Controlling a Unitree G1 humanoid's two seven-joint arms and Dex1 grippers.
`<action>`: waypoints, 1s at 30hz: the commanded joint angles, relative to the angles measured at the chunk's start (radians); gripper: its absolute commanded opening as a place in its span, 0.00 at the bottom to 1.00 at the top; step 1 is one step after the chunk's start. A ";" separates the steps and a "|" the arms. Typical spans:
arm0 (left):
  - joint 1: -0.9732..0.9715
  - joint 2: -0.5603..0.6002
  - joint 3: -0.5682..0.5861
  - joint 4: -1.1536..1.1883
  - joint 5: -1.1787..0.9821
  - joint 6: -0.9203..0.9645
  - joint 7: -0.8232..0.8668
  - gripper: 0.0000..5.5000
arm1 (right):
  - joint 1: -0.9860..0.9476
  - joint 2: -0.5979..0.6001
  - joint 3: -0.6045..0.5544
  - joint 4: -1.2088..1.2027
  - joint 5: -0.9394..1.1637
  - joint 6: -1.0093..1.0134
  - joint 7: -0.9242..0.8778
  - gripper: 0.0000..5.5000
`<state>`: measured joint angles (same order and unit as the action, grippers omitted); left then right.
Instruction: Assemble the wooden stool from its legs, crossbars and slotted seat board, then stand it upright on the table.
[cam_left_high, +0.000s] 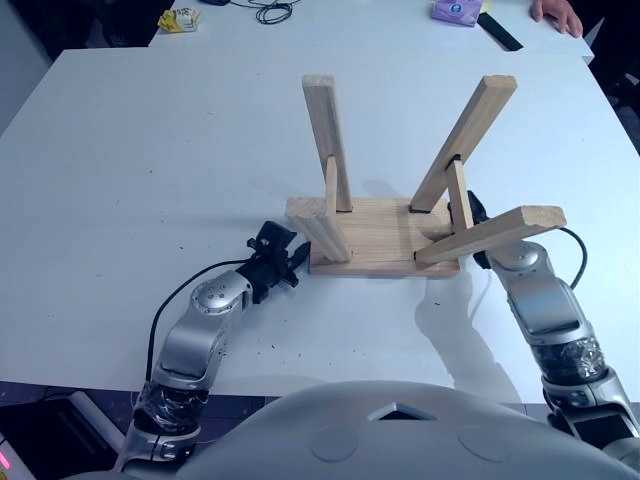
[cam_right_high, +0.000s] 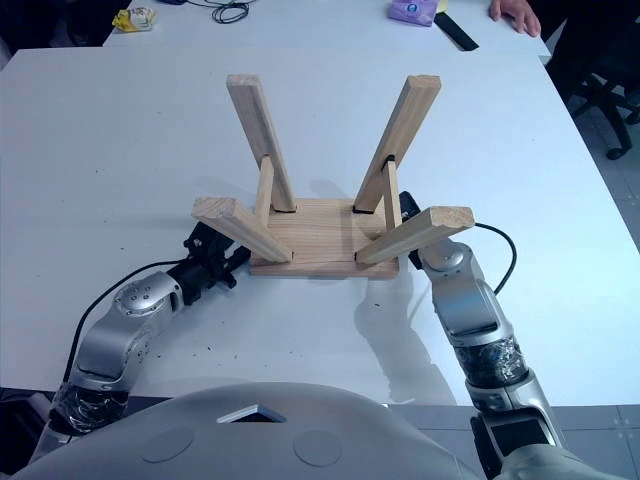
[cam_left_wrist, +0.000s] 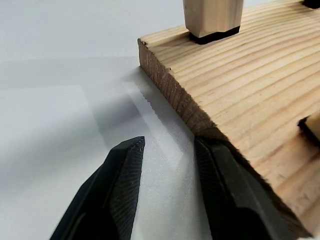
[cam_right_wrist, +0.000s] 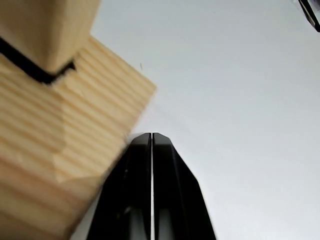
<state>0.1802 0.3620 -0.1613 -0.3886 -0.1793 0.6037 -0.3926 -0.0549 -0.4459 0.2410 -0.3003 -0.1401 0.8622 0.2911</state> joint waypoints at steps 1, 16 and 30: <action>-0.069 0.001 0.008 0.098 0.015 -0.004 -0.005 0.34 | -0.018 0.087 0.067 0.044 0.013 0.029 0.001 0.01; -0.034 -0.053 0.049 0.037 -0.004 0.011 0.026 0.34 | -0.113 0.143 0.017 0.126 0.005 -0.016 -0.009 0.01; -0.030 -0.067 0.372 -0.135 -0.112 -0.102 0.097 0.26 | -0.136 0.110 -0.237 0.108 0.047 -0.246 -0.068 0.00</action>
<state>0.1072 0.2856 0.1995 -0.4740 -0.2678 0.5085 -0.2726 -0.1775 -0.3047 0.0377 -0.2297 -0.0915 0.6617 0.2281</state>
